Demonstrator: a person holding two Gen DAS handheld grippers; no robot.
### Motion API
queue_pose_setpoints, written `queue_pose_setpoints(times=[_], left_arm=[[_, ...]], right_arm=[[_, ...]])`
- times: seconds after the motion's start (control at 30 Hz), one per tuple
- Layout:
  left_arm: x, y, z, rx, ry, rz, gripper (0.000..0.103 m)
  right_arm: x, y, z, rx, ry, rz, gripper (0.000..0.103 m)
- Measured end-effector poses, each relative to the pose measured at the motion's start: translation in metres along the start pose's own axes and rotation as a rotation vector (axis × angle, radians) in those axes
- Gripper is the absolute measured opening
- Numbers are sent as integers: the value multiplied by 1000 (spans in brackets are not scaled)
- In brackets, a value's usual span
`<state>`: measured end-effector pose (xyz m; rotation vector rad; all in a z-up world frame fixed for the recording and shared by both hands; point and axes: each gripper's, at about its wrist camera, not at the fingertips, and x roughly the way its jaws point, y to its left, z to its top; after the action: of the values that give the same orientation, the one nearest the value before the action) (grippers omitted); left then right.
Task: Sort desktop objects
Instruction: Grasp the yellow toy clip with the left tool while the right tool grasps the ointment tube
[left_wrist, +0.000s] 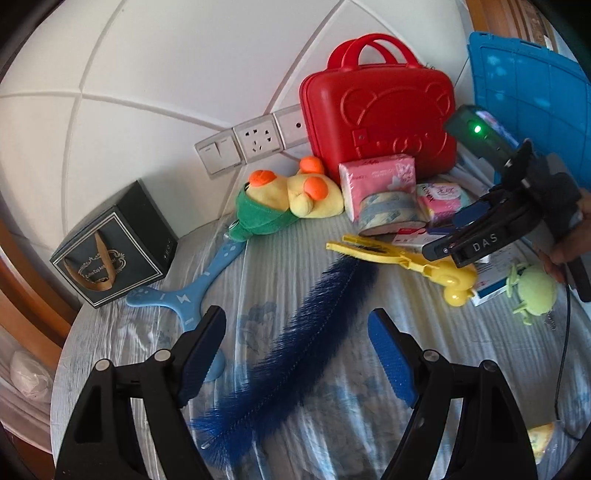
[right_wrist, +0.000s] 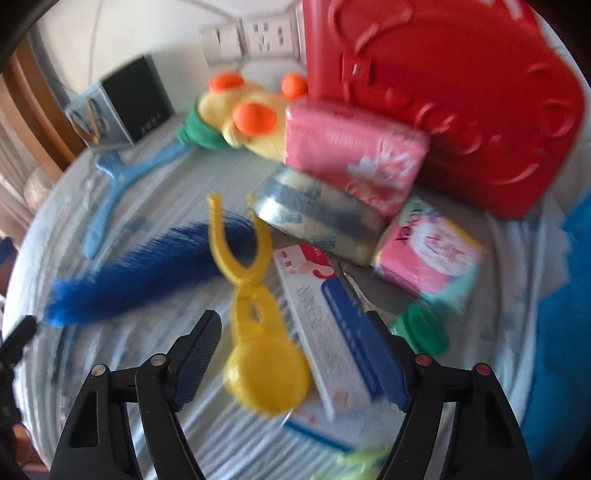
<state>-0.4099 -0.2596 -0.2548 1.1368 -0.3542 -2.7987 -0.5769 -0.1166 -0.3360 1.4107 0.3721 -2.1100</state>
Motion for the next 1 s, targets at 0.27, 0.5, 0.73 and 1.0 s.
queue_pose_setpoints(times=[0.27, 0.5, 0.73, 1.0], left_arm=[[20, 14, -6, -18, 33, -4, 79], [25, 15, -8, -14, 49, -8, 79], [25, 12, -10, -13, 51, -26, 79], [25, -2, -8, 7, 50, -65, 79]], right_arm=[[22, 18, -9, 66, 90, 244, 74], [20, 45, -22, 69, 86, 255, 72], [-20, 28, -39, 160, -21, 345, 82], [-7, 35, -51, 142, 63, 132, 74]])
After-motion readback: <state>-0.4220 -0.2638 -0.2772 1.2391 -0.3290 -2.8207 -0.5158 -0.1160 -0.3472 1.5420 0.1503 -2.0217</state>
